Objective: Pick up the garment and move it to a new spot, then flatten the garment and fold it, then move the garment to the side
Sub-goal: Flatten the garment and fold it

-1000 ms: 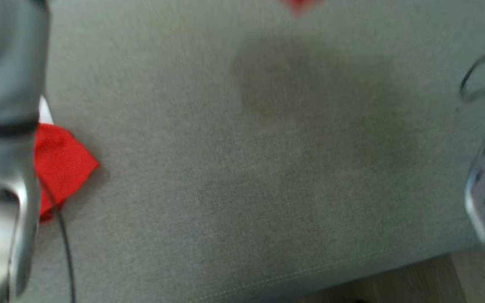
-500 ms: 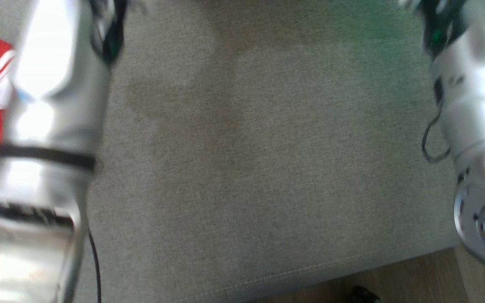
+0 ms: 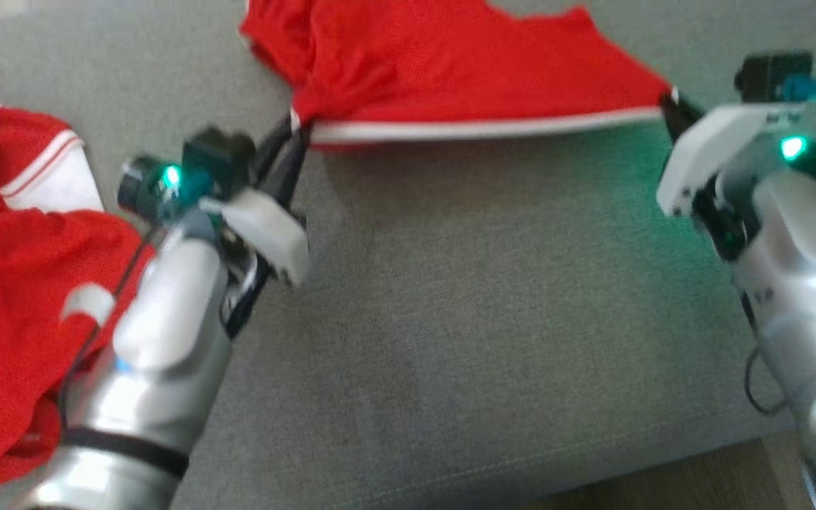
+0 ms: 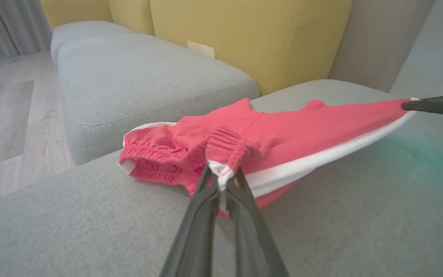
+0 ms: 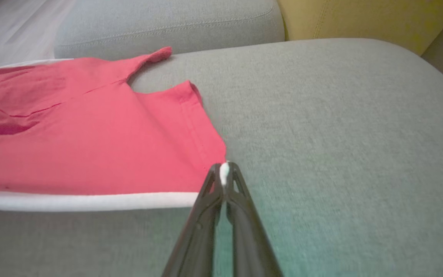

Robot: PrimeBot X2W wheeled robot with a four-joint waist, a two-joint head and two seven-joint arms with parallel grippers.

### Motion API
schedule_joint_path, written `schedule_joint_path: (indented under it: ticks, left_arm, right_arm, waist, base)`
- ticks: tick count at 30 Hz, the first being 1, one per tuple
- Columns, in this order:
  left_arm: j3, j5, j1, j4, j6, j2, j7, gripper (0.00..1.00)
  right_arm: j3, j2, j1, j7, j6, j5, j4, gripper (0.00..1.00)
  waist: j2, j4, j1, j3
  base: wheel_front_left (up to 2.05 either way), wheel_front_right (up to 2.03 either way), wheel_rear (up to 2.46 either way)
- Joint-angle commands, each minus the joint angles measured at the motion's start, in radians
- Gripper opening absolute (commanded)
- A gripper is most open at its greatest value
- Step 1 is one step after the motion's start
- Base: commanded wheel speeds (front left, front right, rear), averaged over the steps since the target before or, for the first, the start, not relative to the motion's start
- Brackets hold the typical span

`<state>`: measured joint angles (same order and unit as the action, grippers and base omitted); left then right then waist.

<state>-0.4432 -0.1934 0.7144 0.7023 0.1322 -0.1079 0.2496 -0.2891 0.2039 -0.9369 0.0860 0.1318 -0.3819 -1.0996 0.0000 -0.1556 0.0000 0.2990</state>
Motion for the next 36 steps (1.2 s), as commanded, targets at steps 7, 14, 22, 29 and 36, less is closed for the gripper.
schedule_joint_path:
  ticks: [7,14,22,29,36]
  left_arm:
    - [-0.013,0.017,-0.107,-0.107,-0.003,-0.067,0.012,0.00]
    - [-0.064,0.012,-0.242,-0.176,-0.002,-0.068,0.012,0.00]
    - [-0.095,-0.007,-0.396,-0.245,-0.004,-0.071,0.012,0.00]
    - [-0.132,-0.016,-0.523,-0.341,-0.014,-0.079,-0.003,0.00]
    - [-0.140,-0.030,-0.586,-0.438,-0.038,-0.092,-0.042,0.00]
  right_arm:
    - [-0.135,0.138,0.159,0.098,-0.001,-0.145,0.172,0.00]
    - [-0.225,0.266,0.316,0.221,-0.001,-0.258,0.331,0.00]
    - [-0.235,0.365,0.459,0.346,-0.001,-0.329,0.457,0.00]
    - [-0.196,0.445,0.587,0.456,-0.001,-0.368,0.590,0.00]
    - [-0.094,0.466,0.644,0.524,-0.001,-0.353,0.713,0.00]
  waist:
    - [0.0000,-0.014,0.0000,-0.087]
    - [0.0000,-0.028,0.0000,-0.168]
    - [0.0000,-0.039,0.0000,-0.265]
    - [0.0000,-0.043,0.0000,-0.307]
    - [0.0000,-0.039,0.0000,-0.306]
  base:
    - [0.00,0.00,0.00]
    - [0.00,0.00,0.00]
    - [0.00,0.00,0.00]
    - [0.00,0.00,0.00]
    - [0.00,0.00,0.00]
